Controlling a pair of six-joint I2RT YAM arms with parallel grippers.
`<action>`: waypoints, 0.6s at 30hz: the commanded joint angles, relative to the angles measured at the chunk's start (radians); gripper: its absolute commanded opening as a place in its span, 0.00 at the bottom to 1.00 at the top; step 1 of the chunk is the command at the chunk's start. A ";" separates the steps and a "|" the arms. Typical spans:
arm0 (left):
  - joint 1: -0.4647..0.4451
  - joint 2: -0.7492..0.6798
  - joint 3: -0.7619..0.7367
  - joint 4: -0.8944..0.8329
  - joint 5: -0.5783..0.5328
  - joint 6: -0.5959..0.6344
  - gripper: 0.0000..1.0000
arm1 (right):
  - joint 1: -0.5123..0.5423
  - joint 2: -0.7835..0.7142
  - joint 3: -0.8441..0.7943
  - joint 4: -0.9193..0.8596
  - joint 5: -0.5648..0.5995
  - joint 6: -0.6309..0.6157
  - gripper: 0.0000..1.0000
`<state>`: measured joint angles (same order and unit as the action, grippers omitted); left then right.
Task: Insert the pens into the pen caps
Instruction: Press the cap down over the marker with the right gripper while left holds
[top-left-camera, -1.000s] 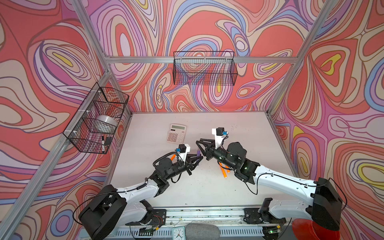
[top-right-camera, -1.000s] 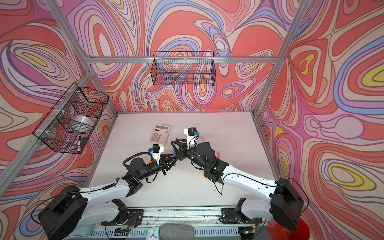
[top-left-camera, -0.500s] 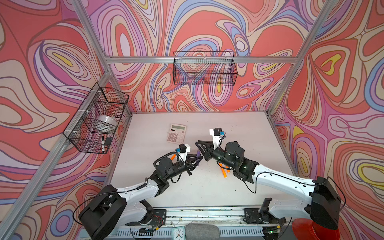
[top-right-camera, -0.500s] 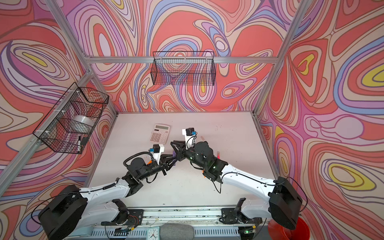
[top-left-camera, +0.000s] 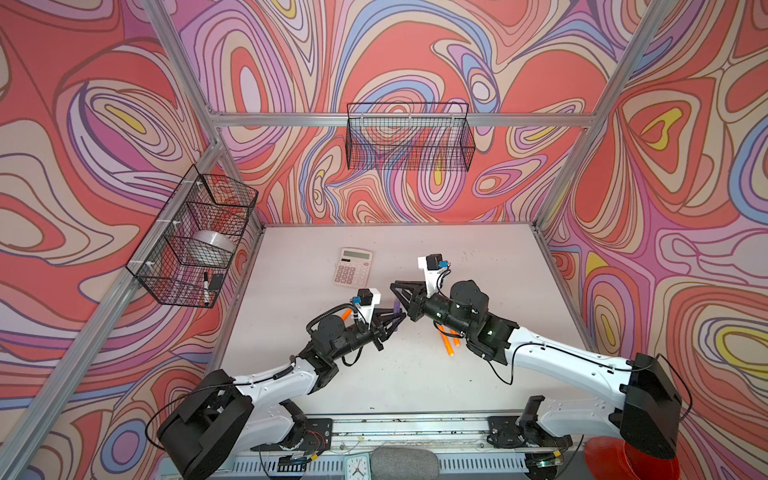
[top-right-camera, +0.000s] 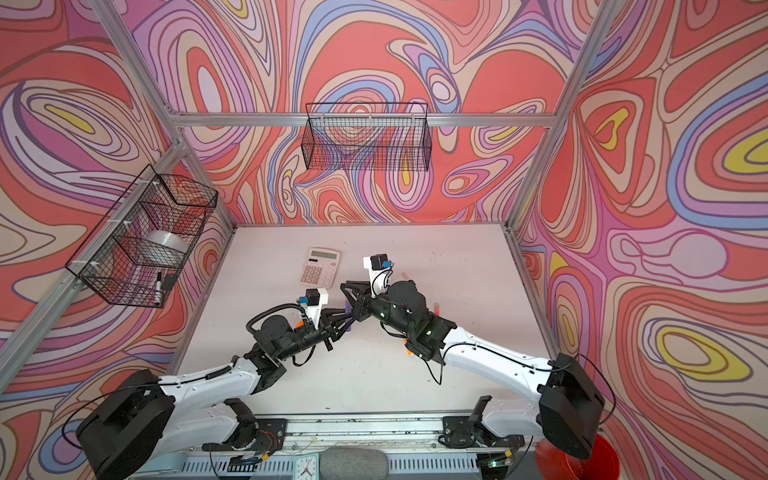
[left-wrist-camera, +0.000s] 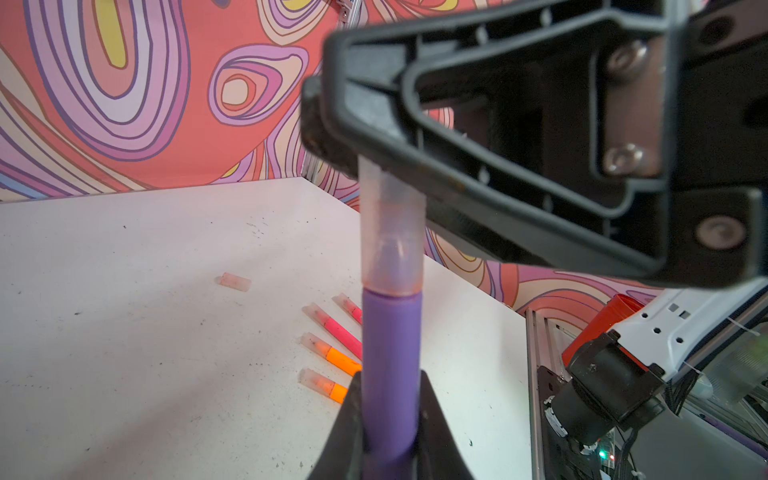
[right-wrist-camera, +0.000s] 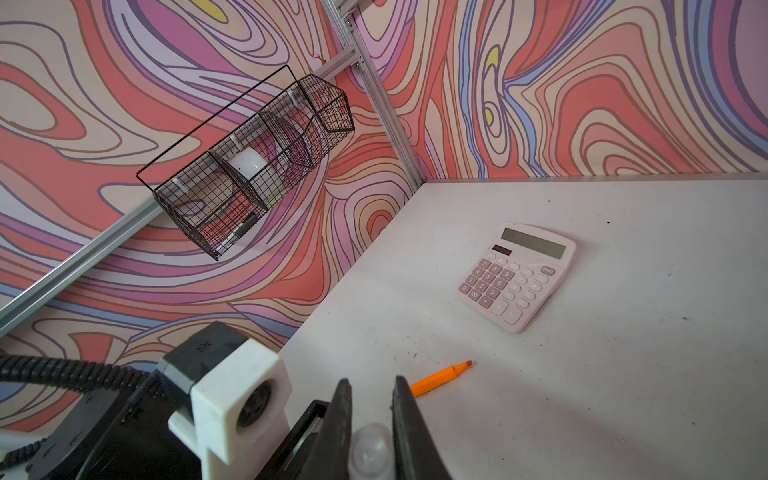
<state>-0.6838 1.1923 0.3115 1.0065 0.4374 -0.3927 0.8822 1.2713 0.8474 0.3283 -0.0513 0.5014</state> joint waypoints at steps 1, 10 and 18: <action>0.000 -0.008 0.013 0.035 -0.012 0.014 0.00 | 0.007 -0.003 0.025 0.005 -0.057 0.021 0.06; 0.000 -0.086 0.027 -0.057 -0.133 0.100 0.00 | 0.059 -0.017 -0.014 -0.027 -0.077 0.006 0.00; 0.001 -0.142 0.184 -0.129 -0.264 0.086 0.00 | 0.077 -0.111 -0.106 -0.053 -0.064 -0.017 0.00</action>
<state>-0.7174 1.0782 0.3553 0.8429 0.3660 -0.2897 0.9176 1.1999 0.7982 0.3790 -0.0216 0.4801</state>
